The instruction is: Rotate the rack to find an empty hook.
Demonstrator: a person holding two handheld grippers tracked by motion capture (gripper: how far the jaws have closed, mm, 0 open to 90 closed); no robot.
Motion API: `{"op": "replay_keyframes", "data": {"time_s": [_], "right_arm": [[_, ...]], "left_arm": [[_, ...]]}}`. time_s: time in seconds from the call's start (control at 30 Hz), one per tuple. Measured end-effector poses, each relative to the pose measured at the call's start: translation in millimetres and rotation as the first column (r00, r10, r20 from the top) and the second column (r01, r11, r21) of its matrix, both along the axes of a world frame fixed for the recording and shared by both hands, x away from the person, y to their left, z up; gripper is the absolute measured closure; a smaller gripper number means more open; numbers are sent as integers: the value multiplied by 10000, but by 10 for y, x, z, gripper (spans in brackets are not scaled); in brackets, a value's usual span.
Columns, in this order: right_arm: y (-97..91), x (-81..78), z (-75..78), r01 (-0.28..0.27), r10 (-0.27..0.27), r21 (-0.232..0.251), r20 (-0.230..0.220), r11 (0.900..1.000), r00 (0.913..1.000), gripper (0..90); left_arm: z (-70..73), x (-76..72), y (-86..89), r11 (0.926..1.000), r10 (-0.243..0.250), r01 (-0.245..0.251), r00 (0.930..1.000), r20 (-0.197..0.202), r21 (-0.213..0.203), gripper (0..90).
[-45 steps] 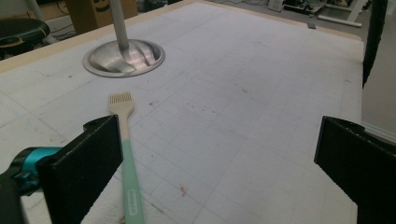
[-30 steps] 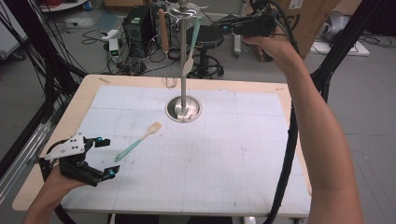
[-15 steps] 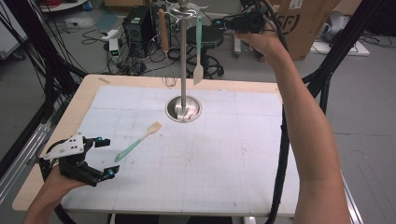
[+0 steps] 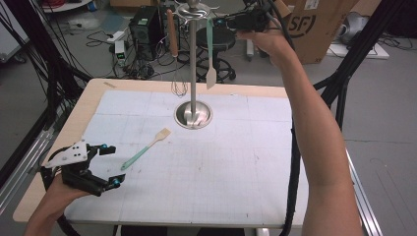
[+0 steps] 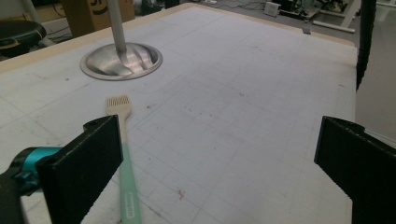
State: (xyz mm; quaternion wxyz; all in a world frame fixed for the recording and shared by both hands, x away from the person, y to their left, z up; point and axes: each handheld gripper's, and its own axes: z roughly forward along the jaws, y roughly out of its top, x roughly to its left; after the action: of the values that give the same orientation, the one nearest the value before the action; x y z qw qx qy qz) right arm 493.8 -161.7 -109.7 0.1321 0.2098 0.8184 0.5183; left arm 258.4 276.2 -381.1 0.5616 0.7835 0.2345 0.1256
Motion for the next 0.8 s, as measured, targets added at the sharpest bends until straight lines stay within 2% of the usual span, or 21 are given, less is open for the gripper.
{"op": "replay_keyframes", "data": {"time_s": [0.8], "right_arm": [[375,-108,13,-803,805,-253,84,9964,9967,890]], "left_arm": [[-5,10,43,9999,70,-70,10000,-29,-114,17]]}}
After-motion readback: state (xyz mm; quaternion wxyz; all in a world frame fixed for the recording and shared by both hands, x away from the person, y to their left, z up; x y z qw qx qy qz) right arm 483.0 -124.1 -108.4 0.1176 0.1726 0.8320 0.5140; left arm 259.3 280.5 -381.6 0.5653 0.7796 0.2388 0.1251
